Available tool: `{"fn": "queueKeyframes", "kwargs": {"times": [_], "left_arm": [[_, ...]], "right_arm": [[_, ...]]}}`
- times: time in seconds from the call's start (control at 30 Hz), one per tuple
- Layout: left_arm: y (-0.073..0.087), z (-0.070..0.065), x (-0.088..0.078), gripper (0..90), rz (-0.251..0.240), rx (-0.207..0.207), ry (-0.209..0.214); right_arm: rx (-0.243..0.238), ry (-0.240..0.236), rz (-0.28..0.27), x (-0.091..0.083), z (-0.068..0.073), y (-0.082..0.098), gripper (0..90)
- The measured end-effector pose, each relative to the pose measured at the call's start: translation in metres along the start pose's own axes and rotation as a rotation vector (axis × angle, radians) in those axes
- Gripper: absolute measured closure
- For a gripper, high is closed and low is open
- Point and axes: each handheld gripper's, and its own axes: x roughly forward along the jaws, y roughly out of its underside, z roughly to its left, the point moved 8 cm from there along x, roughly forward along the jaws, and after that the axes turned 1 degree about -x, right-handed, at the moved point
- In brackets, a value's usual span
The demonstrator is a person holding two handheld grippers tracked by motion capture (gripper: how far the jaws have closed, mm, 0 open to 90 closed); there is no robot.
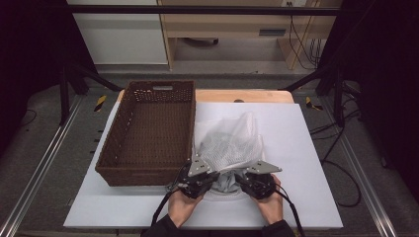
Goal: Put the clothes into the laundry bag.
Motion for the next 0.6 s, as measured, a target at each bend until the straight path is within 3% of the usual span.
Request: {"fn": "queueKeyframes", "kwargs": {"times": [0.07, 0.2, 0.3, 0.37, 0.43, 0.5, 0.6], "left_arm": [[-0.001, -0.001, -0.001, 88.0, -0.003, 0.004, 0.001], [-0.003, -0.003, -0.003, 88.0, -0.008, 0.009, 0.013], [-0.003, -0.006, -0.005, 88.0, -0.005, 0.015, 0.022], [-0.003, -0.008, -0.006, 88.0, -0.005, 0.021, 0.030], [-0.001, -0.010, -0.007, 88.0, 0.002, 0.031, 0.035], [0.000, -0.011, -0.006, 88.0, 0.012, 0.039, 0.035], [0.003, -0.010, -0.003, 88.0, 0.023, 0.037, 0.034]], "right_arm": [[-0.029, -0.002, -0.006, 0.005, 0.009, -0.006, 76.5], [-0.036, 0.008, -0.001, 0.021, 0.017, -0.015, 77.5], [0.006, 0.079, -0.015, 0.035, 0.006, -0.018, 82.1], [0.033, 0.170, -0.034, 0.039, -0.006, -0.018, 83.3], [0.042, 0.299, -0.031, 0.039, -0.021, -0.017, 83.8], [0.078, 0.368, -0.031, 0.038, -0.033, -0.015, 83.8], [0.117, 0.322, -0.052, 0.034, -0.037, -0.012, 81.3]]}}
